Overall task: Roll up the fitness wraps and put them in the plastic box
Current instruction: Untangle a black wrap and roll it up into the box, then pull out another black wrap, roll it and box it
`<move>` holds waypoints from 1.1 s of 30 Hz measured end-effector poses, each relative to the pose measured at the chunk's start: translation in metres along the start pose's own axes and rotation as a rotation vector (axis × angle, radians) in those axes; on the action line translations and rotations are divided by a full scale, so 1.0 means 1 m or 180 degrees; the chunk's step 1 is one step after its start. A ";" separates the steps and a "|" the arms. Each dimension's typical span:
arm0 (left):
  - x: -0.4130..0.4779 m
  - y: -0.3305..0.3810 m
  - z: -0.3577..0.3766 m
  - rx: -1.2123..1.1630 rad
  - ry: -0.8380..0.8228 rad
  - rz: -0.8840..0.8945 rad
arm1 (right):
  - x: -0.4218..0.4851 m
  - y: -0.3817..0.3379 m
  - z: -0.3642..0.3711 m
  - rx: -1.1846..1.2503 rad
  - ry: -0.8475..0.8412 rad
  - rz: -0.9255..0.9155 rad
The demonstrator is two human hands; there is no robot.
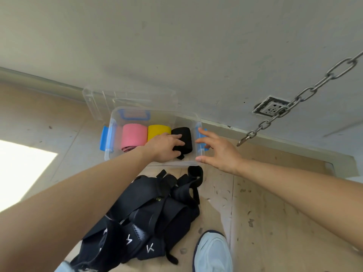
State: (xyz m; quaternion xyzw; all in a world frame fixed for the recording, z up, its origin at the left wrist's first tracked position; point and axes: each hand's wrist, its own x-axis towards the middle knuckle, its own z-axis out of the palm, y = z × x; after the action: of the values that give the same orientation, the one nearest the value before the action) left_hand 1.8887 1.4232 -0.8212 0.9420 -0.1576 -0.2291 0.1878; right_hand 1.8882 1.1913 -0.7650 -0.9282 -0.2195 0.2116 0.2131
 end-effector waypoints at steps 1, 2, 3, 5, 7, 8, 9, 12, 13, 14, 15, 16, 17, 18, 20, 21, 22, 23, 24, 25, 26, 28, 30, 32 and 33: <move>-0.006 0.000 -0.003 -0.0257 0.0002 -0.0025 | -0.001 0.000 -0.001 -0.0009 -0.0011 0.0001; -0.015 0.001 -0.005 -0.0557 0.0096 -0.0039 | -0.001 -0.001 -0.001 -0.0009 -0.0024 -0.0009; -0.026 0.002 -0.008 -0.0758 0.0290 -0.0034 | -0.002 -0.001 -0.001 0.0002 -0.0029 -0.0028; -0.056 0.003 -0.008 -0.0714 0.0926 0.0182 | -0.002 0.000 0.001 -0.0016 -0.0049 -0.0061; -0.091 0.007 -0.005 -0.0531 0.1384 0.0610 | -0.004 0.000 0.006 -0.0192 0.0086 -0.0066; -0.107 0.006 -0.002 -0.0422 0.1406 0.0799 | -0.007 -0.003 0.009 -0.0379 0.0306 -0.0110; -0.122 0.006 0.002 -0.0314 0.1303 0.0927 | -0.011 -0.006 0.014 -0.0626 0.0616 -0.0268; -0.149 -0.003 0.022 -0.0158 0.0562 0.0684 | -0.026 -0.021 0.036 -0.1044 0.1138 -0.1439; -0.153 -0.008 0.032 -0.0089 0.0327 0.0435 | -0.031 -0.027 0.044 -0.0993 0.0942 -0.1846; -0.156 -0.013 0.041 0.0002 0.0115 0.0147 | -0.035 -0.032 0.054 -0.0884 0.0563 -0.2041; -0.157 -0.017 0.050 0.0056 -0.0078 -0.0128 | -0.039 -0.037 0.063 -0.0766 0.0091 -0.1959; -0.158 -0.020 0.057 0.0030 -0.0216 -0.0321 | -0.044 -0.042 0.072 -0.0737 -0.0379 -0.1697; -0.157 -0.022 0.061 -0.0043 -0.0278 -0.0419 | -0.048 -0.046 0.079 -0.0856 -0.0785 -0.1402; -0.156 -0.025 0.064 -0.0121 -0.0269 -0.0445 | -0.051 -0.050 0.084 -0.1096 -0.1070 -0.1199; -0.155 -0.031 0.062 -0.0257 -0.0206 -0.0450 | -0.053 -0.059 0.089 -0.1460 -0.1340 -0.1042; -0.155 -0.034 0.060 -0.0313 -0.0206 -0.0465 | -0.053 -0.063 0.089 -0.1539 -0.1391 -0.0997; -0.156 -0.036 0.056 -0.0368 -0.0184 -0.0485 | -0.051 -0.064 0.088 -0.1611 -0.1406 -0.0978; -0.158 -0.040 0.052 -0.0429 -0.0115 -0.0536 | -0.049 -0.064 0.087 -0.1701 -0.1419 -0.0981; -0.161 -0.045 0.048 -0.0474 0.0010 -0.0603 | -0.048 -0.062 0.086 -0.1807 -0.1484 -0.0963; -0.163 -0.051 0.046 -0.0471 0.0148 -0.0699 | -0.047 -0.059 0.084 -0.1911 -0.1604 -0.0909; -0.167 -0.058 0.044 -0.0428 0.0260 -0.0807 | -0.046 -0.055 0.081 -0.1987 -0.1746 -0.0819; -0.172 -0.072 0.043 -0.0315 0.0284 -0.1014 | -0.046 -0.051 0.075 -0.1956 -0.1938 -0.0582; -0.175 -0.079 0.042 -0.0218 0.0129 -0.1131 | -0.047 -0.049 0.074 -0.1571 -0.1827 -0.0318; -0.175 -0.081 0.042 -0.0188 0.0015 -0.1175 | -0.046 -0.049 0.079 -0.0870 -0.1359 -0.0050; -0.175 -0.080 0.043 -0.0198 -0.0018 -0.1182 | -0.047 -0.052 0.082 -0.0561 -0.1098 0.0014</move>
State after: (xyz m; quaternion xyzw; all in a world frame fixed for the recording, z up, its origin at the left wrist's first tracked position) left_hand 1.7368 1.5488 -0.8256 0.9480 0.0255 -0.2672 0.1708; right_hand 1.7936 1.2350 -0.7928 -0.8937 -0.2685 0.3480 0.0897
